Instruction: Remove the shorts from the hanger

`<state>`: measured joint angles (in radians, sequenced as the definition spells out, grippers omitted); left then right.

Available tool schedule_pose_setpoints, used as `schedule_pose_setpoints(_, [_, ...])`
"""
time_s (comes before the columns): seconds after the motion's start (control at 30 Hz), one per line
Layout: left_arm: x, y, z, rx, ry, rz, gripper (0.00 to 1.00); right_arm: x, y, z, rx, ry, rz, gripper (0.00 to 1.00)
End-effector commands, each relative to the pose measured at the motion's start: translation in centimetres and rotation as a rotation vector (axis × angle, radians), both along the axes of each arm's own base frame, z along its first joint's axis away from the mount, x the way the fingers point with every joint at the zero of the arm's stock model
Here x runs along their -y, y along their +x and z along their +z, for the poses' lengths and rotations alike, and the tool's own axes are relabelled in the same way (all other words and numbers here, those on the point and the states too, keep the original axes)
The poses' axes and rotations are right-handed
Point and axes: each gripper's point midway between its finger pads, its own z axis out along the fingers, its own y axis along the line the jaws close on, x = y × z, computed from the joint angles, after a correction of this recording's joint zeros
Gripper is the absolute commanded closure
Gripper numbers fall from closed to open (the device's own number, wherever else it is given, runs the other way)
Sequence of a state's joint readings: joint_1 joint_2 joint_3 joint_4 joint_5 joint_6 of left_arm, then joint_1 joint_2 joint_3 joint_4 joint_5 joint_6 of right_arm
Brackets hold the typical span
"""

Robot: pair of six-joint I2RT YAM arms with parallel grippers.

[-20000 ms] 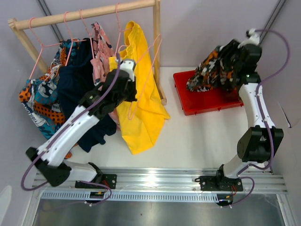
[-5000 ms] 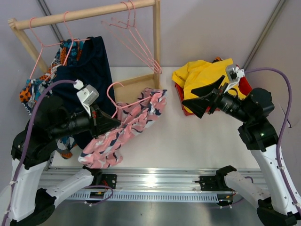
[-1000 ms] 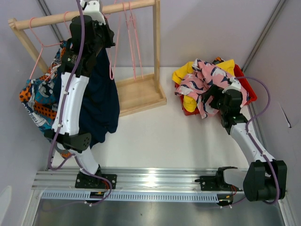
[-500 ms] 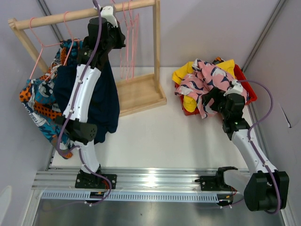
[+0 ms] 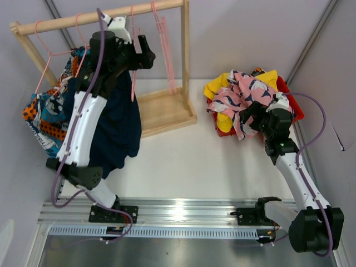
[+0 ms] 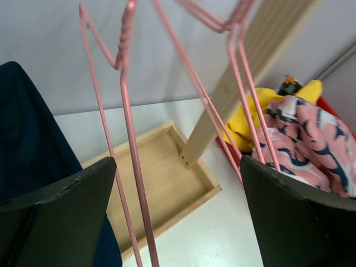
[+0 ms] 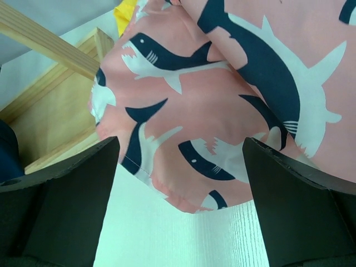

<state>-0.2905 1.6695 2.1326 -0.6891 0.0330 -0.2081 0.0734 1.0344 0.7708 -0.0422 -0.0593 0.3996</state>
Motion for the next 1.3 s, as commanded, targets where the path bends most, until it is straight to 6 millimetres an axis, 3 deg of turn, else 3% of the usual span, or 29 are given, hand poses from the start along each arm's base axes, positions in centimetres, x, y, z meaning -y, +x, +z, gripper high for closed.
schedule_pose_setpoints(0.0, [-0.5, -7.1, 6.8, 0.155, -0.046, -0.058, 0.01, 0.1, 0.7, 3.6, 0.059, 0.003, -0.005, 0.01])
schedule_pose_setpoints(0.03, [-1.4, -9.3, 8.2, 0.19, -0.049, -0.052, 0.01, -0.2, 0.6, 3.8, 0.059, 0.012, 0.005, 0.0])
schedule_pose_setpoints(0.1, [-2.8, -10.8, 8.2, 0.203, -0.034, -0.007, 0.01, -0.5, 0.2, 4.2, 0.075, 0.022, 0.02, 0.01])
schedule_pose_setpoints(0.17, [-5.0, -13.4, 9.9, 0.272, -0.013, 0.054, 0.01, -0.8, -0.1, 4.3, 0.074, 0.028, 0.026, 0.01])
schedule_pose_setpoints(0.3, [-8.6, -14.9, 10.5, 0.317, 0.072, 0.195, 0.01, -1.5, -0.7, 4.3, 0.071, 0.029, 0.047, 0.01])
schedule_pose_setpoints(0.43, [-12.1, -14.2, 9.9, 0.289, 0.147, 0.342, 0.01, -1.9, -1.2, 4.3, 0.065, 0.014, 0.062, 0.0])
schedule_pose_setpoints(0.87, [-19.5, -9.9, 7.0, 0.161, 0.14, 0.55, 0.01, -2.2, -2.4, 3.4, 0.038, -0.012, 0.094, 0.01])
schedule_pose_setpoints(0.9, [-20.3, -9.3, 6.2, 0.134, 0.143, 0.568, 0.01, -2.2, -2.5, 3.3, 0.034, -0.015, 0.098, 0.0])
schedule_pose_setpoints(1.07, [-20.3, -7.6, 4.6, 0.09, 0.127, 0.54, 0.01, -2.2, -2.7, 2.7, 0.021, -0.017, 0.094, 0.01])
schedule_pose_setpoints(1.27, [-18.9, -5.9, 1.9, 0.034, 0.096, 0.459, 0.01, -2.0, -3.2, 1.9, 0.012, -0.013, 0.081, 0.0])
